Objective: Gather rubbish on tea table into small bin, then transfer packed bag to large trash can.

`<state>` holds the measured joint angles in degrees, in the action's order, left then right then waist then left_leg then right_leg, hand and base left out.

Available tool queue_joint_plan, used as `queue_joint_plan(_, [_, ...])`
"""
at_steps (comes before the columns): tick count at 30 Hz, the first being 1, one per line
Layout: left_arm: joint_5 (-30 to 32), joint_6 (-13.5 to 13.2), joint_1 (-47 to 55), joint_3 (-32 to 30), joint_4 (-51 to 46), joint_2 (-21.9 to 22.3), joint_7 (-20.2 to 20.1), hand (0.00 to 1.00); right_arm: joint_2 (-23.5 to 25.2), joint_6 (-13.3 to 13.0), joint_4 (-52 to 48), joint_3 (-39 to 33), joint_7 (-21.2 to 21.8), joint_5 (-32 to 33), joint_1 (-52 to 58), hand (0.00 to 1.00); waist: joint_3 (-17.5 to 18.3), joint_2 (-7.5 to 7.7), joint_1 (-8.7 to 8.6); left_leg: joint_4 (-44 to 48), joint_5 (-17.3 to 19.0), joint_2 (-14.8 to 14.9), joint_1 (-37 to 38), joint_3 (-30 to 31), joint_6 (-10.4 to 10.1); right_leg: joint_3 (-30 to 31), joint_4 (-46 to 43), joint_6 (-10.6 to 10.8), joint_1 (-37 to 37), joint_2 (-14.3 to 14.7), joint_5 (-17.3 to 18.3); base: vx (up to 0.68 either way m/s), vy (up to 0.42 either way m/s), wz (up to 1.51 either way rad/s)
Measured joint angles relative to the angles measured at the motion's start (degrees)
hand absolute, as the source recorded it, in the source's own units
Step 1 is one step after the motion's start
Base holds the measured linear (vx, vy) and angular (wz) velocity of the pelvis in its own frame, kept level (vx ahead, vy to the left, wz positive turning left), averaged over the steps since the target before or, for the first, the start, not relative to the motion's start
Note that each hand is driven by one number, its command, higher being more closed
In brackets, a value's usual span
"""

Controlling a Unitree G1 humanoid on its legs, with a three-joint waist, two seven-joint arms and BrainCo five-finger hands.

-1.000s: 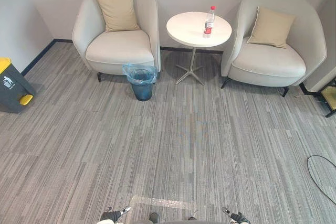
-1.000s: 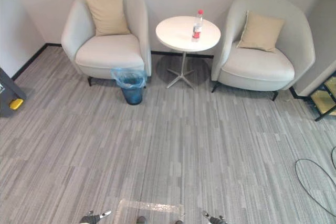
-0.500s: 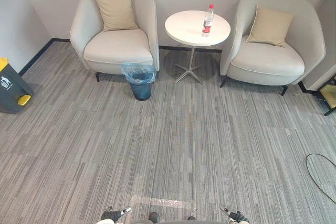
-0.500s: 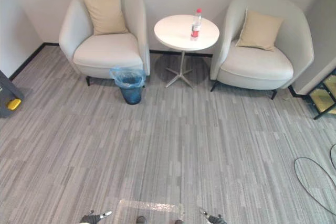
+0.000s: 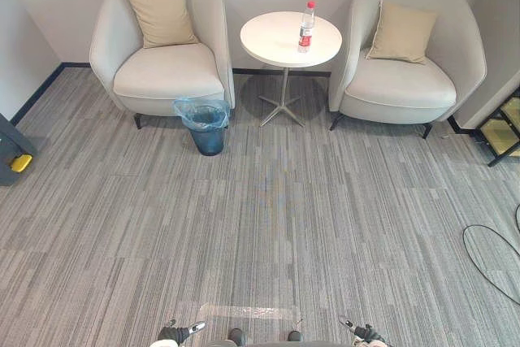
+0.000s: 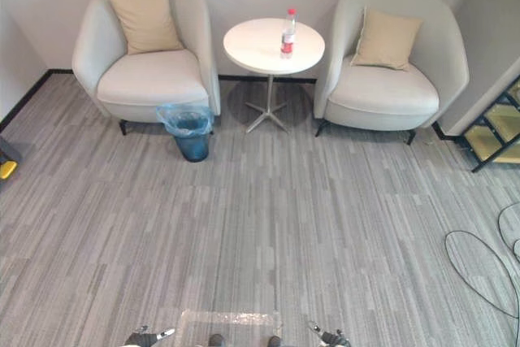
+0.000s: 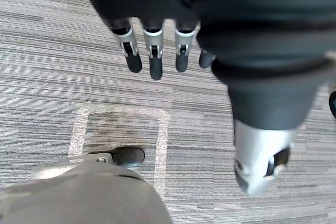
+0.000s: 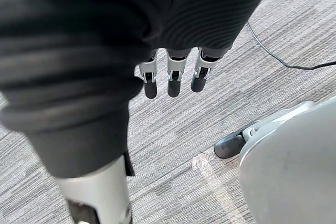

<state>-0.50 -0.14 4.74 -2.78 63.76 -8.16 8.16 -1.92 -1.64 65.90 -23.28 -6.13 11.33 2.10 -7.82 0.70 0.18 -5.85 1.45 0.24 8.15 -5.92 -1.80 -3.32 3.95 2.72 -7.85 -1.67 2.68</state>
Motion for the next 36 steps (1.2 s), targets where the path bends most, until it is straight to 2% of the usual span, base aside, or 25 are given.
queue_joint_plan(2, [-0.06, 0.12, -0.28, -0.06, -0.04, 0.11, -0.12, 0.00, -0.14, -0.08, -0.07, -0.01, 0.02, 0.16, -0.21, 0.00, -0.42, -0.27, -0.01, 1.44, 0.87, 0.42, -0.52, -0.68, -0.73, 0.56, -1.94, -0.98, 0.80, 0.27, 0.93, -0.01, -0.055, -0.16])
queue_joint_plan(4, [-0.07, 0.50, -0.85, -0.59, -0.21, 0.39, -0.71, 0.00, -0.31, -0.16, -0.33, -0.01, 0.07, 1.49, -0.31, 0.00, -1.20, -0.75, -0.01, 8.10, 4.45, 1.28, -3.25, -1.33, -1.20, 0.80, -5.69, -1.39, 2.21, 0.59, 3.02, -0.02, -0.057, -0.15])
queue_joint_plan(6, [-0.07, 0.56, -0.88, -1.80, -1.98, 1.11, -0.76, 0.00, -0.21, -0.50, -2.77, 0.11, 0.06, 3.73, 0.54, 0.00, -2.22, -1.62, -0.12, 17.65, 9.18, 3.17, -6.38, -1.93, -2.36, 0.47, -9.85, -2.34, 2.94, 1.28, 6.77, -0.03, -0.082, -0.03])
queue_joint_plan(8, [-0.15, 0.60, -0.77, -3.15, -3.86, 0.98, -0.78, 0.00, 0.91, -0.71, -4.66, 1.01, -0.16, 5.03, 1.55, 0.00, -2.63, -0.79, -0.06, 28.89, 9.64, 4.31, -11.24, -4.12, -2.71, 0.32, -12.51, -3.26, 3.92, 0.86, 9.00, 0.00, -0.090, 0.09])
queue_joint_plan(10, [-0.76, 0.56, -0.05, -5.19, -6.25, 1.74, -0.77, 0.00, 0.88, -0.71, -5.66, 1.40, -0.39, 5.95, 1.60, 0.00, -3.50, -0.53, 0.64, 43.91, 8.51, 6.50, -18.10, -5.97, -1.80, 0.98, -15.10, -4.10, 3.29, 0.68, 11.09, 0.09, -0.104, -0.05])
queue_joint_plan(11, [-0.97, 0.53, 0.54, -5.39, -6.62, 1.94, -0.69, 0.00, 0.95, -0.72, -6.41, 1.71, -0.65, 6.78, 2.08, 0.00, -3.41, -0.80, 0.60, 47.10, 9.86, 7.12, -19.75, -6.36, -1.47, 1.28, -15.43, -4.54, 2.26, 0.56, 11.73, 0.14, -0.036, -0.10])
queue_joint_plan(13, [-1.46, 0.51, 0.65, -5.36, -6.95, 2.05, -0.68, 0.00, 0.85, -0.78, -6.44, 2.60, -0.81, 6.89, 1.93, 0.00, -3.47, -0.98, 0.65, 45.66, 11.02, 7.25, -21.97, -7.43, -1.24, 2.55, -15.19, -4.81, 0.79, -0.04, 12.74, 0.21, 0.030, -0.21])
queue_joint_plan(14, [-1.96, 0.49, 0.64, -5.33, -6.95, 2.05, -0.65, 0.00, 0.87, -0.76, -6.37, 3.32, -0.81, 6.91, 1.63, 0.00, -3.45, -0.95, 0.87, 41.77, 10.84, 6.91, -22.84, -7.89, -1.35, 3.55, -14.54, -4.52, 0.41, -0.63, 12.96, 0.31, 0.119, -0.52])
queue_joint_plan(16, [-2.03, 0.48, 0.41, -5.19, -6.94, 2.18, -0.57, 0.00, 0.85, -0.76, -6.37, 3.89, -0.83, 6.92, 1.08, 0.00, -3.41, -1.00, 1.90, 30.49, 8.19, 4.89, -23.66, -7.47, -1.44, 6.04, -13.09, -3.62, -0.01, -1.81, 13.52, 0.32, 0.171, -0.66])
queue_joint_plan(17, [-2.02, 0.48, 0.40, -5.02, -6.86, 2.37, -0.55, 0.00, 0.67, -0.77, -6.35, 3.92, -0.91, 6.89, 1.06, 0.00, -3.20, -1.33, 2.10, 23.22, 5.18, 3.69, -23.43, -6.56, -1.86, 7.15, -12.23, -2.96, -0.31, -2.26, 13.91, 0.40, 0.256, -0.71])
queue_joint_plan(18, [-2.04, 0.43, 0.57, -4.86, -6.09, 2.44, -0.53, 0.00, -0.03, -0.81, -5.96, 3.81, -1.11, 6.84, 1.12, 0.00, -2.68, -1.82, 2.61, 19.76, -0.58, 2.85, -22.68, -5.04, -0.92, 8.45, -11.37, -1.92, -0.69, -2.66, 14.41, 0.42, 0.269, -0.67])
queue_joint_plan(20, [-1.94, 0.49, -0.19, -4.46, -4.86, 0.90, -0.55, 0.00, 0.94, -0.61, -3.92, 3.58, -1.13, 6.65, 0.79, 0.00, -1.57, 0.35, 2.60, 20.95, 2.56, 0.83, -22.84, -6.67, 1.04, 9.74, -11.75, -1.31, -0.85, -4.81, 13.77, 0.42, 0.206, -0.36])
queue_joint_plan(21, [-1.98, 0.57, -0.63, -4.45, -4.26, 0.69, -0.57, 0.00, 1.47, -0.61, -3.92, 3.03, -1.18, 6.60, 0.89, 0.00, -1.25, 0.86, 2.50, 22.16, 3.55, 0.55, -22.78, -7.48, 1.47, 10.04, -13.16, -0.92, -0.26, -5.46, 13.56, 0.59, 0.229, -0.24])
queue_joint_plan(23, [-1.95, 0.53, -0.80, -4.22, -3.71, 0.62, -0.50, 0.00, 1.47, -0.59, -3.95, 3.10, -0.99, 5.54, 1.23, 0.00, -0.81, 1.48, 3.49, 22.09, 5.97, -0.41, -18.50, -10.63, 3.10, 11.38, -21.68, 0.08, 1.64, -6.66, 13.02, 0.47, 0.195, -0.49])
queue_joint_plan(24, [-1.92, 0.52, -0.80, -3.78, -3.51, 0.50, -0.51, 0.00, 1.45, -0.61, -4.10, 3.13, -0.81, 4.63, 1.02, 0.00, -0.71, 1.52, 3.52, 20.66, 6.19, -0.69, -16.21, -11.37, 3.41, 11.71, -27.49, 1.86, 3.60, -6.68, 12.11, 0.33, 0.144, -0.50])
queue_joint_plan(26, [-1.82, 0.62, -1.07, -1.68, -3.52, -0.03, -0.56, 0.00, 1.44, -0.73, -5.32, 3.23, -0.53, 4.09, 0.97, 0.00, -0.62, 1.28, 2.44, 17.03, 6.89, -1.00, -10.59, -11.25, 3.87, 10.82, -46.62, 11.60, 11.27, -6.60, 7.38, 0.44, 0.173, -0.26])
queue_joint_plan(27, [-1.81, 0.77, -1.51, -1.53, -3.43, -0.08, -0.58, 0.00, 1.43, -0.62, -5.86, 3.23, -0.52, 3.53, 1.06, 0.00, -0.73, 1.28, 2.35, 15.97, 7.31, -1.00, -8.32, -11.17, 3.82, 9.25, -52.97, 11.11, 14.00, -6.88, 7.70, 0.34, 0.106, -0.12])
queue_joint_plan(28, [-1.86, 0.90, -1.97, -1.46, -3.43, 0.07, -0.59, 0.00, 1.44, -0.61, -6.51, 3.28, -0.50, 2.47, 1.43, 0.00, -0.85, 1.21, 2.18, 14.54, 7.34, -1.00, -5.39, -11.20, 3.81, 5.65, -58.21, 8.86, 16.77, -8.14, 8.96, 0.30, 0.038, -0.09])
queue_joint_plan(29, [-1.89, 0.87, -2.32, -1.29, -3.44, 0.58, -0.59, 0.00, 1.35, -0.70, -6.68, 3.30, -0.35, 2.13, 1.40, 0.00, -1.41, 0.31, 2.01, 12.72, 7.34, -0.61, -1.70, -11.41, 3.81, 2.02, -59.83, 5.64, 18.64, -9.10, 10.80, 0.29, 0.018, -0.07])
queue_joint_plan(31, [-1.95, 0.80, -2.99, -0.72, -3.41, 1.72, -0.59, 0.00, 1.51, -0.80, -7.72, 3.34, 0.01, 2.08, 1.38, 0.00, -1.43, 0.31, 1.38, 11.57, 7.34, 0.33, 1.92, -11.47, 3.81, -2.10, -56.06, 3.02, 20.86, -9.56, 12.98, 0.29, -0.054, 0.07])
queue_joint_plan(32, [-1.95, 0.61, -3.36, -0.08, -3.39, 2.86, -0.65, 0.00, 1.71, -0.87, -7.95, 3.55, 0.27, 2.07, 1.30, 0.00, -1.44, 0.40, 0.58, 11.58, 7.34, 1.11, 2.85, -10.85, 3.80, -4.32, -49.54, 2.41, 22.10, -9.33, 13.03, 0.28, -0.157, 0.30])
queue_joint_plan(33, [-1.97, 0.54, -3.54, -0.12, -3.45, 3.80, -0.75, 0.00, 1.91, -1.21, -8.28, 3.96, 0.29, 1.97, 1.27, 0.00, -1.42, 0.64, 0.02, 11.26, 7.54, 1.40, 3.05, -10.62, 3.47, -5.46, -39.66, 1.21, 23.24, -8.73, 10.40, 0.22, -0.170, 0.30])
queue_joint_plan(34, [-1.99, 0.53, -3.61, -0.12, -3.45, 3.81, -0.75, 0.00, 1.91, -1.25, -8.26, 4.03, 0.29, 1.95, 1.27, 0.00, -1.37, 0.74, -0.02, 11.08, 7.72, 1.39, 3.15, -10.49, 3.16, -5.30, -36.44, 0.99, 23.66, -8.35, 8.73, 0.25, -0.213, 0.28])
queue_joint_plan(35, [-1.98, 0.42, -3.84, -0.17, -3.46, 3.73, -0.68, 0.00, 2.15, -1.23, -8.03, 4.20, 0.26, 1.88, 1.32, 0.00, -1.23, 2.07, -0.24, 10.84, 8.86, 0.33, 3.76, -9.00, 1.29, -3.15, -26.19, 0.12, 23.80, -7.68, 0.38, 0.23, -0.203, 0.12])
queue_joint_plan(36, [-1.97, 0.44, -4.82, -0.40, -2.80, 4.09, -0.65, 0.00, 1.87, -1.31, -7.77, 3.97, 0.51, 2.15, 0.59, 0.00, -2.09, 1.20, -0.34, 10.62, 10.21, 0.70, 4.48, -7.29, -0.64, -2.79, -26.13, -0.31, 23.72, -6.73, 0.10, 0.26, -0.222, -0.06])
